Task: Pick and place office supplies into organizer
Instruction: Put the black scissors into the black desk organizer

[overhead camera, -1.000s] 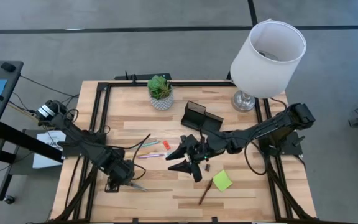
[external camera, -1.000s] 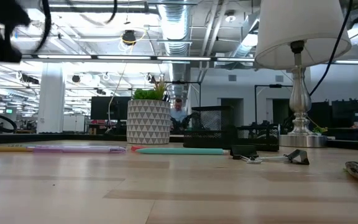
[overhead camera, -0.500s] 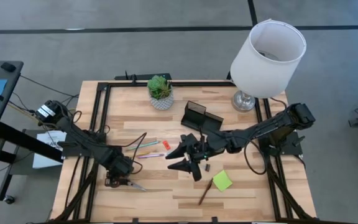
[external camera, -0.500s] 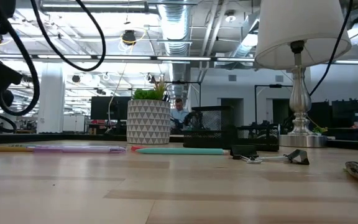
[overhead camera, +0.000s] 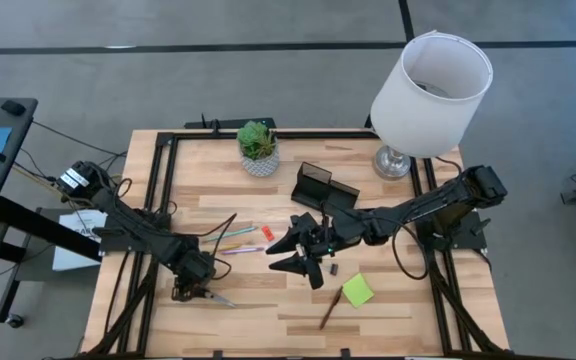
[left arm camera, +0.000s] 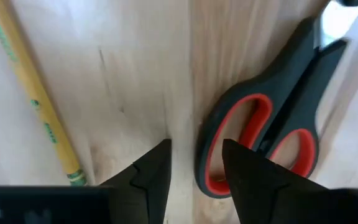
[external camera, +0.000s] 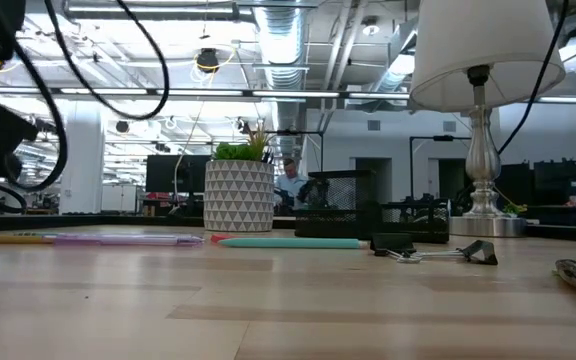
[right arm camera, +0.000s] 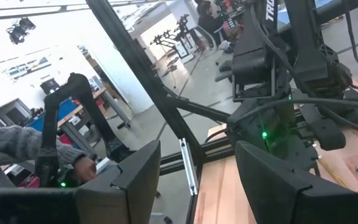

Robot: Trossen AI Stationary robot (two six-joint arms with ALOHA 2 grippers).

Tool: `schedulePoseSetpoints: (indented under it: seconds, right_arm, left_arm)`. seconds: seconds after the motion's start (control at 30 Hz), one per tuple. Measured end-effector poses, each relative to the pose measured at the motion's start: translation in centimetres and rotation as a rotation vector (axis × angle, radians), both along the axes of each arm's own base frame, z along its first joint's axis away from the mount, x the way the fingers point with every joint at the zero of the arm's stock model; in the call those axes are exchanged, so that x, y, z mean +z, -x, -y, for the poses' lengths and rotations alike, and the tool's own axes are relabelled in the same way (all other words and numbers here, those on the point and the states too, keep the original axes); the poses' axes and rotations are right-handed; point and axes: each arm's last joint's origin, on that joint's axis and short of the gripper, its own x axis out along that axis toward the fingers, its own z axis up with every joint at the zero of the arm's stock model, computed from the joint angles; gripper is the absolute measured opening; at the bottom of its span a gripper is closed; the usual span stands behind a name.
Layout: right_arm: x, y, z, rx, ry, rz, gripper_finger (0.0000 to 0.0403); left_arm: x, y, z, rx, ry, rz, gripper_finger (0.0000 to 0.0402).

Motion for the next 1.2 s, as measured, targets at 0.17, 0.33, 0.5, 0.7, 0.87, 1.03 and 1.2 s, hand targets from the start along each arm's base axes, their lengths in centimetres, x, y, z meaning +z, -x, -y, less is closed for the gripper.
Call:
schedulePoseSetpoints:
  seconds: [0.17,0.33,0.5,0.7,0.87,1.03,1.2]
  right_arm:
    - [0.0,0.0,0.0,0.000,0.000,0.000,0.0203]
    - [0.0,0.0,0.0,0.000,0.000,0.000,0.0198]
    - [0.0,0.0,0.0,0.000,0.000,0.000,0.0196]
    - [0.0,0.0,0.0,0.000,0.000,0.000,0.0196]
    - [-0.2,0.0,-0.1,0.006,0.098,0.009,0.0188]
    - [-1.3,0.3,-0.5,0.009,0.190,-0.076,0.0176]
    - [-2.7,1.0,-1.3,0.013,0.252,-0.220,0.0162]
  left_arm:
    - [-0.8,0.8,-0.4,0.045,-0.034,-0.025,0.0132]
    - [-0.9,0.8,-0.5,0.054,-0.056,-0.014,0.0101]
    - [-0.9,0.8,-0.5,0.074,-0.070,0.000,0.0034]
    - [-0.7,0.5,-0.4,0.135,-0.077,0.002,0.0018]
    - [0.5,-0.6,0.2,0.138,-0.096,0.050,0.0009]
    - [2.7,-2.1,0.8,0.154,-0.135,0.143,0.0007]
    - [5.4,-3.7,1.0,0.190,-0.100,0.186,0.0007]
